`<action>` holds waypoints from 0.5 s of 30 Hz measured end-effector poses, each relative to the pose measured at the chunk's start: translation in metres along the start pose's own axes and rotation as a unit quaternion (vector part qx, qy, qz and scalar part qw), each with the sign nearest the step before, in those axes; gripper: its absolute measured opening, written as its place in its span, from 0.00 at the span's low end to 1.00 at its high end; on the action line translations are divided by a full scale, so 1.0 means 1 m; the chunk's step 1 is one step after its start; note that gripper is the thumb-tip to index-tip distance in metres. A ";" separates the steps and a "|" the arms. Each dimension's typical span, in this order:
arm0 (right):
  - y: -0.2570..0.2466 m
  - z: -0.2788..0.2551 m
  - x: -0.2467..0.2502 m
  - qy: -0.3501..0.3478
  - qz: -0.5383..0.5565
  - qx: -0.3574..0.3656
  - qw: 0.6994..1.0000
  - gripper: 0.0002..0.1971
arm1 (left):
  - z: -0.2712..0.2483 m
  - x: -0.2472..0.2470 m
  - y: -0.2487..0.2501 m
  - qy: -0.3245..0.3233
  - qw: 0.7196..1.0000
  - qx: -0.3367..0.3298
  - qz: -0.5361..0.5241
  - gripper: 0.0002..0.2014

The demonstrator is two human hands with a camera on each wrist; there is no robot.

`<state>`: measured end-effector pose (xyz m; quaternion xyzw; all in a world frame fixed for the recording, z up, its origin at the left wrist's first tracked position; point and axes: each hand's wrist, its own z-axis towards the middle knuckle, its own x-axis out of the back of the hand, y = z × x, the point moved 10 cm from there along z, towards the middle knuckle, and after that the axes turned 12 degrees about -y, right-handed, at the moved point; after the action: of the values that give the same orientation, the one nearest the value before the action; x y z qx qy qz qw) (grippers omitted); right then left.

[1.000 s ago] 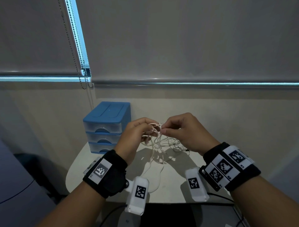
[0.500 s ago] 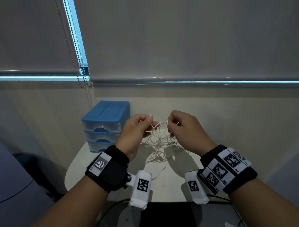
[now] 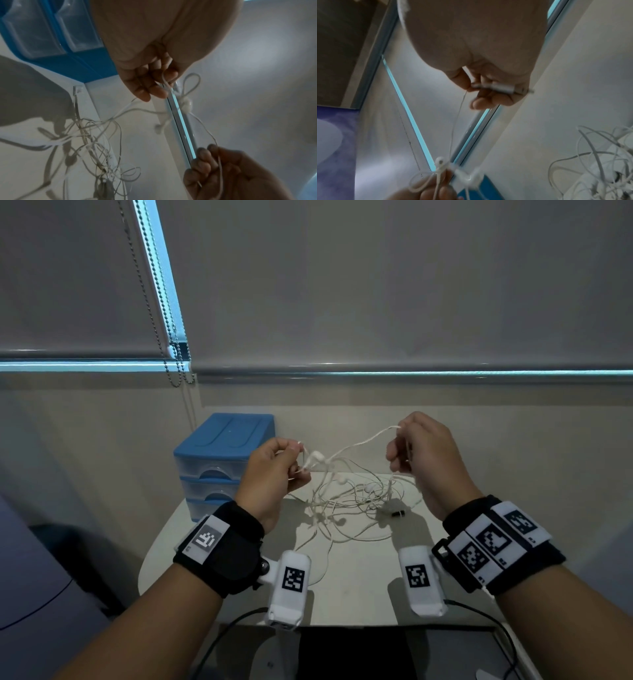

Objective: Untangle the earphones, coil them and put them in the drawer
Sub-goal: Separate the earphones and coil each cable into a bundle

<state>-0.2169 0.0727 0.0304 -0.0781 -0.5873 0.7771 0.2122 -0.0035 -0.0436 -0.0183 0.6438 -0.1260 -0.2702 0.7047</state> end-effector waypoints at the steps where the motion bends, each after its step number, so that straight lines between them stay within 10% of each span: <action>1: 0.000 0.000 0.008 0.023 0.015 0.001 1.000 0.13 | 0.000 0.003 -0.001 0.008 1.000 0.000 -0.017 0.07; 9: 0.018 -0.001 0.043 0.121 0.157 -0.041 0.979 0.11 | -0.001 0.015 0.001 0.043 0.999 -0.005 -0.031 0.07; 15: 0.015 0.005 0.018 -0.015 0.104 -0.063 0.992 0.10 | 0.000 -0.011 0.008 -0.057 0.976 0.010 0.212 0.06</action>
<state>-0.2387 0.0728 0.0198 -0.1399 -0.6270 0.7575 0.1161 -0.0110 -0.0368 -0.0091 0.5928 -0.3022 -0.1492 0.7315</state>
